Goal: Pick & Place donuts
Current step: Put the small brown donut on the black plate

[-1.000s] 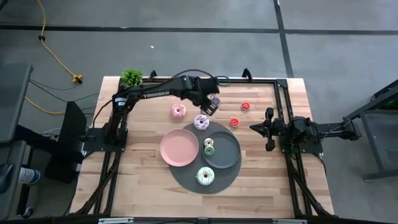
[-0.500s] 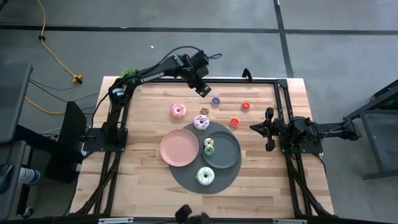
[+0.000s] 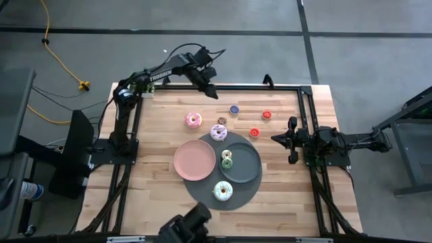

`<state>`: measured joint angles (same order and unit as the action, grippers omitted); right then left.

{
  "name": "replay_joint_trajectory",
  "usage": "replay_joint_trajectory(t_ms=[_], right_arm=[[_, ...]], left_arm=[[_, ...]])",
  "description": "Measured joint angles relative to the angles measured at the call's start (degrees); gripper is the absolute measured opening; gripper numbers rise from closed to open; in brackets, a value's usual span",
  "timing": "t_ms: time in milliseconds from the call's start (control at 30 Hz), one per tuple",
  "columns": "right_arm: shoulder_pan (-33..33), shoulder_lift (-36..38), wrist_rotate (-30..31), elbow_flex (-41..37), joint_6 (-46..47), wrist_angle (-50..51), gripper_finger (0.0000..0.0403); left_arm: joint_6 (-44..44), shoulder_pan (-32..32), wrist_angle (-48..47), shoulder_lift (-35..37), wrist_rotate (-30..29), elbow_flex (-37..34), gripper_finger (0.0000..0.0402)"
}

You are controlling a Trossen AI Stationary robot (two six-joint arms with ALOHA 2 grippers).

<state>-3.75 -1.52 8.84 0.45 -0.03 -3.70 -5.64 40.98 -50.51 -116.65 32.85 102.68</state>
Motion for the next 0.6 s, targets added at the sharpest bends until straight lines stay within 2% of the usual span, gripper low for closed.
replay_joint_trajectory(t_ms=[167, 400, 600], right_arm=[[0.0, 0.0, 0.0, 0.0, 0.0, 0.0, 0.0000], [0.0, 0.0, 0.0, 0.0, 0.0, 0.0, 0.0000], [0.0, 0.0, 0.0, 0.0, 0.0, 0.0, 0.0000]], left_arm=[[1.4, 1.0, 1.4, 0.0, 0.6, -4.8, 0.0285], [-0.9, 0.6, 7.6, 0.0, 3.0, -11.5, 0.0287], [-5.4, 0.6, 13.3, 0.0, 4.5, -13.7, 0.0287]])
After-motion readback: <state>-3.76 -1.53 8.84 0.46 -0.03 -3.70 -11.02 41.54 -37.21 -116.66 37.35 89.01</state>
